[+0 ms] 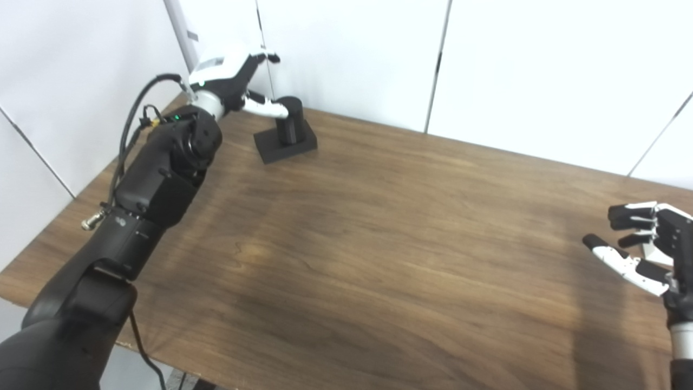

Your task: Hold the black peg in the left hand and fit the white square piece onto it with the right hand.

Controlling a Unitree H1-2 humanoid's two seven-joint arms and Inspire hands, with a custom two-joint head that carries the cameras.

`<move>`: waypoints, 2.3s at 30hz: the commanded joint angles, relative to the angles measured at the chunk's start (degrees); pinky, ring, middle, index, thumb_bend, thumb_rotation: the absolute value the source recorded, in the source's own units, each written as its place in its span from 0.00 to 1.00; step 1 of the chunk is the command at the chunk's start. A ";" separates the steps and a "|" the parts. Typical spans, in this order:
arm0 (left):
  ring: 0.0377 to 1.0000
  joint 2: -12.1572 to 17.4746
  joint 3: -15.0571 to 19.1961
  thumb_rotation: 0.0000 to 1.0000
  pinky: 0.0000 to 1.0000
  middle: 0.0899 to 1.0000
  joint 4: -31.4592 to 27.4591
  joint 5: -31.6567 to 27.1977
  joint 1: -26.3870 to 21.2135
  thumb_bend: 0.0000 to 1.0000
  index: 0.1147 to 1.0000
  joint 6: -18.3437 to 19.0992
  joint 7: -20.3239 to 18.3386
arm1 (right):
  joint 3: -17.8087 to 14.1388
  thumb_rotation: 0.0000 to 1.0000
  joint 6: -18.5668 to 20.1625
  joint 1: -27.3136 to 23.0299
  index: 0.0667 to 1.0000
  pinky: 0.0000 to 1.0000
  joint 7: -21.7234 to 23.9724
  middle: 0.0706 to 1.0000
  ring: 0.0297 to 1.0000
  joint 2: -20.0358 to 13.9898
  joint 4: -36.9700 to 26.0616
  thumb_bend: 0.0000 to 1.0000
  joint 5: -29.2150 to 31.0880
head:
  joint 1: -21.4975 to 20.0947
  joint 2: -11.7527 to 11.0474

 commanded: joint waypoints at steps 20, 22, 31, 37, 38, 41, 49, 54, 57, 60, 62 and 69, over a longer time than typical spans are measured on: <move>1.00 1.68 -1.82 0.47 0.90 1.00 4.37 1.39 -3.61 1.00 0.88 3.32 -3.27 | -0.57 0.11 -1.17 -1.76 0.45 0.42 -0.32 0.58 0.53 -0.56 -1.99 0.50 0.09 | -0.05 0.17; 1.00 1.43 -2.21 0.48 0.90 1.00 4.67 1.81 -3.47 1.00 0.88 3.98 -3.37 | -0.54 0.11 -0.58 -1.76 0.45 0.42 -0.21 0.58 0.54 -0.41 -2.33 0.50 0.06 | -0.15 0.16; 1.00 0.38 -3.48 0.49 0.89 1.00 6.04 1.00 -2.69 1.00 0.85 3.61 -2.53 | -0.38 0.11 -0.76 -1.41 0.45 0.43 -0.30 0.58 0.55 -0.13 -2.61 0.50 0.04 | -0.43 0.25; 1.00 -0.81 -4.64 0.48 0.91 1.00 7.82 1.40 -3.01 0.99 0.85 4.37 -2.60 | -0.29 0.11 -0.50 -1.16 0.45 0.43 -0.29 0.58 0.55 -0.17 -3.00 0.50 -0.42 | -0.72 0.25; 1.00 -1.00 -4.86 0.48 0.91 1.00 8.41 1.44 -3.03 0.99 0.85 3.99 -2.20 | -0.33 0.11 -0.43 -1.18 0.45 0.43 -0.29 0.58 0.55 -0.12 -3.01 0.50 -0.33 | -0.76 0.24; 1.00 -1.24 -5.66 0.51 0.89 1.00 9.65 1.77 -3.14 1.00 0.84 3.14 -1.35 | -0.33 0.11 0.08 -1.14 0.45 0.43 -0.17 0.58 0.55 0.00 -3.22 0.50 -0.27 | -0.93 0.22; 1.00 -1.69 -7.00 0.51 0.89 0.99 11.64 1.63 -3.81 0.96 0.84 2.14 -0.46 | -0.05 0.11 0.33 -0.84 0.45 0.43 -0.02 0.59 0.55 -0.22 -3.71 0.50 -0.72 | -1.16 0.51; 1.00 -1.54 -8.37 0.49 0.90 0.99 13.73 2.31 -4.69 0.93 0.82 2.03 -0.66 | -0.10 0.11 -0.07 -0.73 0.45 0.42 -0.09 0.59 0.55 -0.16 -3.55 0.50 -0.60 | -1.44 0.69; 1.00 -1.36 -8.83 0.48 0.90 1.00 14.48 2.33 -5.03 0.93 0.82 1.96 -0.36 | -0.11 0.11 0.25 -0.67 0.45 0.43 -0.10 0.59 0.55 0.00 -3.71 0.50 -0.60 | -1.47 0.73; 1.00 -1.32 -8.70 0.47 0.90 0.99 15.79 1.82 -5.44 0.93 0.83 1.16 0.66 | -0.05 0.11 -0.09 -0.68 0.45 0.43 -0.17 0.59 0.55 -0.09 -3.56 0.50 -0.77 | -1.50 0.76; 1.00 -1.26 -8.66 0.46 0.90 0.99 15.88 1.81 -5.70 0.93 0.83 1.41 0.54 | -0.08 0.11 -0.28 -0.68 0.45 0.43 -0.18 0.59 0.55 -0.21 -3.40 0.50 -0.76 | -1.50 0.76; 1.00 -1.04 -8.65 0.43 0.89 0.98 17.06 1.62 -6.62 0.92 0.82 1.01 0.75 | -0.20 0.11 -0.35 -0.69 0.45 0.42 -0.16 0.59 0.55 -0.19 -3.36 0.50 -0.44 | -1.57 0.84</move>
